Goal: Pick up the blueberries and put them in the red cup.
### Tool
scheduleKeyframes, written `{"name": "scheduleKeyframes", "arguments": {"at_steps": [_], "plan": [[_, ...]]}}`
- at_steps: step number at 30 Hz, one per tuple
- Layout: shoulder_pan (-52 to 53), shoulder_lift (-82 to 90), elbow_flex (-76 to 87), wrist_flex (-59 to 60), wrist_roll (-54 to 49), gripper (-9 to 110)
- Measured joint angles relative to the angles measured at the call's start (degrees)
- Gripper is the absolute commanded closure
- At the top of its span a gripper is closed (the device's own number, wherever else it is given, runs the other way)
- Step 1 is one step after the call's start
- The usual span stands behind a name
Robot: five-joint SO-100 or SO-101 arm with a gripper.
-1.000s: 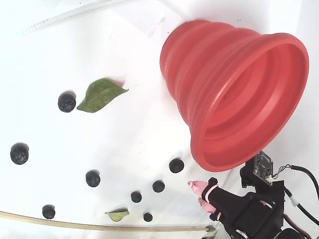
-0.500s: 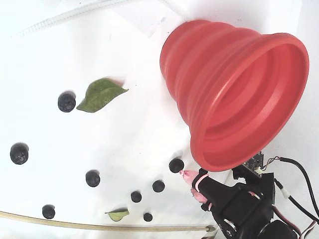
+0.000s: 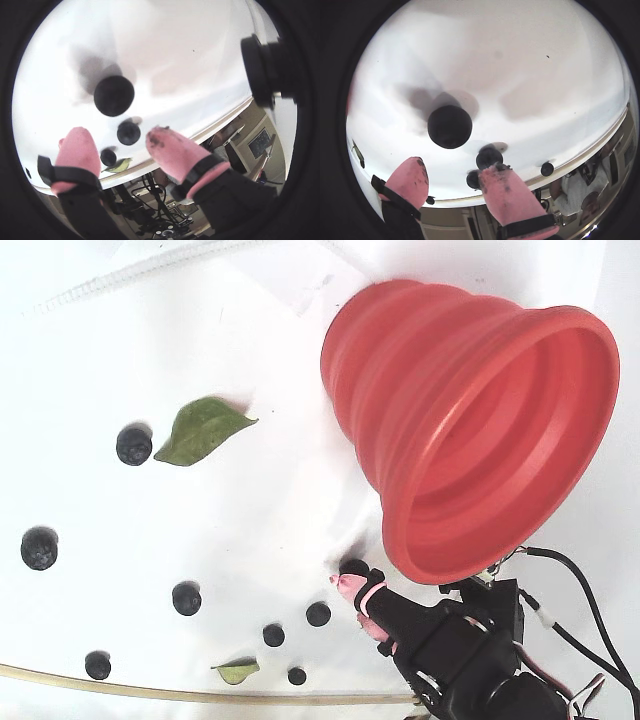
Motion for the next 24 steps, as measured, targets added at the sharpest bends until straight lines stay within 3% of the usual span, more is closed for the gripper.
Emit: {"name": "scheduleKeyframes", "arguments": {"at_steps": [24], "plan": [[0.0, -5.71, -3.87, -4.31, 0.09, 81]]}}
